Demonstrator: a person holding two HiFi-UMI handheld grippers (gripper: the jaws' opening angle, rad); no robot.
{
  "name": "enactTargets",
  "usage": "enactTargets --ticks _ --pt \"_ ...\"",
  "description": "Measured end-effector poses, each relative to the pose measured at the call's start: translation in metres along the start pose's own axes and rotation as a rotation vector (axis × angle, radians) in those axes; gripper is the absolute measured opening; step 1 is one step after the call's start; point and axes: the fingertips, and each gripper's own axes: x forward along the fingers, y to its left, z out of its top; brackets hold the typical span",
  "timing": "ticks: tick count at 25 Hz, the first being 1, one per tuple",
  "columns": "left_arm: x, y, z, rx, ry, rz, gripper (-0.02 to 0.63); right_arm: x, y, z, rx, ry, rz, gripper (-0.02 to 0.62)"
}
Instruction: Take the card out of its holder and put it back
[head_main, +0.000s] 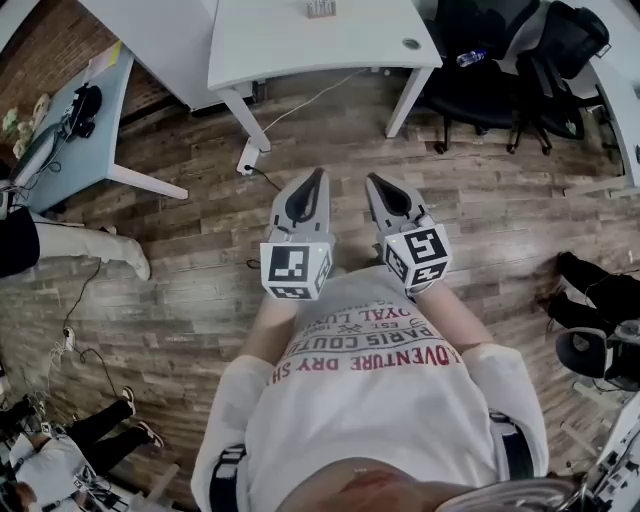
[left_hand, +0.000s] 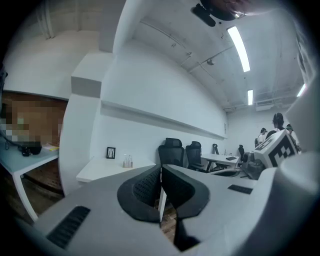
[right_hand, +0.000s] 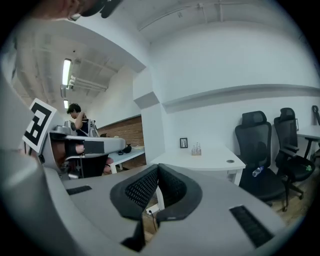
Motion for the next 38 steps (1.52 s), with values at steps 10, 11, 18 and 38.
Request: enactTargets --ticks 10,11,18,38 --pt "-0.007 0.019 -0.015 -0.063 0.026 0.029 0.025 0.012 0.004 -0.007 0.021 0.041 -0.014 0.025" --pt "-0.005 0.019 -0.017 -0.068 0.027 0.030 0.025 0.012 0.000 -0.009 0.020 0.047 -0.015 0.025" --pt "0.024 0.035 -0.020 -0.059 0.041 0.071 0.025 0.044 -0.019 -0.011 0.034 0.060 0.036 0.025" --pt "0.293 0.092 0.022 -0.019 0.055 0.210 0.025 0.233 -0.242 0.063 0.036 0.050 0.174 0.025"
